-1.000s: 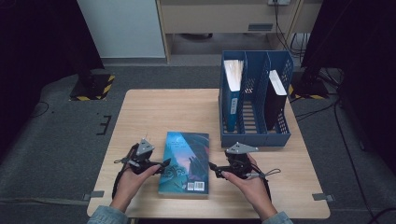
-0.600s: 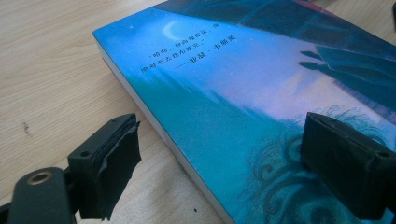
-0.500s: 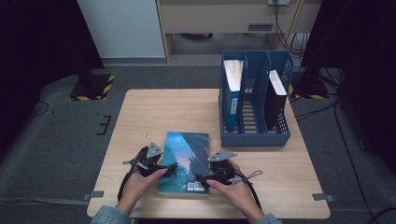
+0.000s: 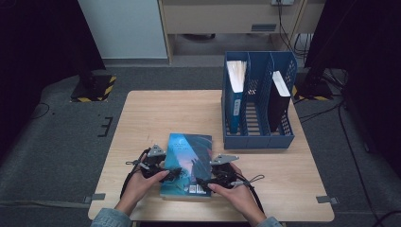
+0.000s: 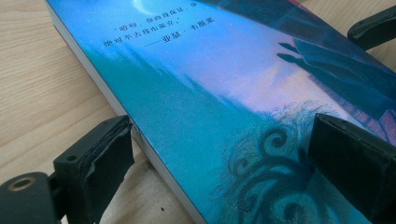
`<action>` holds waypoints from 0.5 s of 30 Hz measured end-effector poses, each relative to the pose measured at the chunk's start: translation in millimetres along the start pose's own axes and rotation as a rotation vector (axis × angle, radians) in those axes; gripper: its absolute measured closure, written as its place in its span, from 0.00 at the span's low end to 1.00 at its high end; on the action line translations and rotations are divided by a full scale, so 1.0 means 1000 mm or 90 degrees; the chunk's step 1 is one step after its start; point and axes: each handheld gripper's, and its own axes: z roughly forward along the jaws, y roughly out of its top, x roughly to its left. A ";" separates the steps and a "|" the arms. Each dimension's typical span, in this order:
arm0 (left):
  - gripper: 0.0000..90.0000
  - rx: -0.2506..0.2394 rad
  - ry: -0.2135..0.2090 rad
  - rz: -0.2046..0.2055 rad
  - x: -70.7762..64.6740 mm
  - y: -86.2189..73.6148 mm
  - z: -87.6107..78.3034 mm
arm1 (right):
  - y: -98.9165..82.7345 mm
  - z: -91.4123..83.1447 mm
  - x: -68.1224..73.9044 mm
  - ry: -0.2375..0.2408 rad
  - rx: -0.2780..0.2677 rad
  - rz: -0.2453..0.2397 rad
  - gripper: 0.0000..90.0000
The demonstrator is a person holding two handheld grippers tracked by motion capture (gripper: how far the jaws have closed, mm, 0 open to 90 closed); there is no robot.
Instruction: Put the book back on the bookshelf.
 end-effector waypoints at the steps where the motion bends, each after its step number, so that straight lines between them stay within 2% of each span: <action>1: 0.07 -0.002 -0.001 0.000 0.001 0.000 0.001 | 0.000 0.000 0.000 0.003 0.002 0.001 0.17; 4: 0.06 0.000 -0.002 0.003 0.002 0.002 0.002 | 0.000 0.000 -0.003 0.011 0.000 0.007 0.15; 6: 0.07 -0.002 0.001 0.005 0.002 0.002 0.002 | 0.000 0.006 -0.011 0.046 0.017 0.048 0.10; 7: 0.07 -0.003 0.002 0.005 0.001 0.002 0.002 | -0.001 0.007 -0.012 0.054 0.019 0.055 0.09; 11: 0.06 -0.003 0.001 0.004 0.002 0.002 0.002 | -0.001 0.011 -0.017 0.076 0.028 0.072 0.07; 15: 0.06 -0.006 0.001 0.003 0.002 0.001 0.002 | -0.001 0.012 -0.019 0.085 0.029 0.070 0.07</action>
